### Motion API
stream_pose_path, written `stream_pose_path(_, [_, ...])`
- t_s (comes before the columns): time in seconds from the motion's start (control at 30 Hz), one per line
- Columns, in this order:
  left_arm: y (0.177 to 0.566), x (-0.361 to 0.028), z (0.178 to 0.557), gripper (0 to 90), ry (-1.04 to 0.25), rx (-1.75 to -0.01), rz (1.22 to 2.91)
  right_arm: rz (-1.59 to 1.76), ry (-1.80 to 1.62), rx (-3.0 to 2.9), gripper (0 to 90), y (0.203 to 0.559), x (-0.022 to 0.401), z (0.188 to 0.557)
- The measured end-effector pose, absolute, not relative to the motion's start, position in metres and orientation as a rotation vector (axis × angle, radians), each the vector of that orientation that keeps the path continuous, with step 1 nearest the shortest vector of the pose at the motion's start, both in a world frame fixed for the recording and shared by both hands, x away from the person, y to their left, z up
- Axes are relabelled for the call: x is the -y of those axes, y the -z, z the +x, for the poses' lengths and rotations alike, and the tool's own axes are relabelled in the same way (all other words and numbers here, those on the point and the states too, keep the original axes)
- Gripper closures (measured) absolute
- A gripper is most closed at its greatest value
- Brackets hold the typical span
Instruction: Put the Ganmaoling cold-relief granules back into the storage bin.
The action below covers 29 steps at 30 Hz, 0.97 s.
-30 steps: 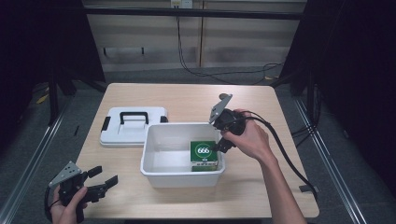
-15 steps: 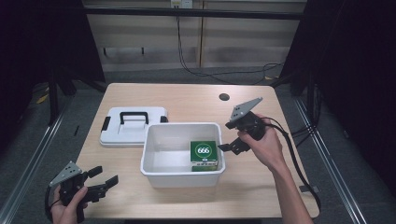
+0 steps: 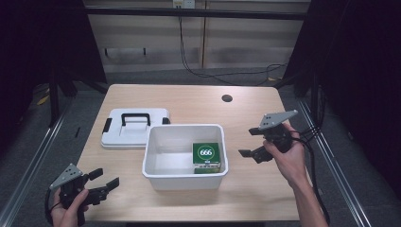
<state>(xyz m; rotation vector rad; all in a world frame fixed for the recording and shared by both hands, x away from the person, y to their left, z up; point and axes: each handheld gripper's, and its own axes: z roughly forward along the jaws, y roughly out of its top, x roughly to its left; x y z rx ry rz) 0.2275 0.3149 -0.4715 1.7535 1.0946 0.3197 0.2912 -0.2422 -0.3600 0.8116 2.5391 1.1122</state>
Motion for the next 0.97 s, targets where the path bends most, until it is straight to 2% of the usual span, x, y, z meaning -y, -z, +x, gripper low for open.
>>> stream_pose_path(0.3, [0.472,-0.317,0.226,16.1,-0.321,-1.117,1.737,0.93,-1.088,-2.443,17.7,0.374,0.272,0.269])
stream_pose_path(0.53, [0.472,-0.318,0.228,16.1,-0.322,-1.118,1.743,1.043,-1.101,-2.388,17.5,0.406,0.293,0.253])
stream_pose_path(0.97, [0.473,-0.318,0.229,16.1,-0.317,-1.125,1.734,1.214,-1.146,-2.339,14.2,0.451,0.322,0.249])
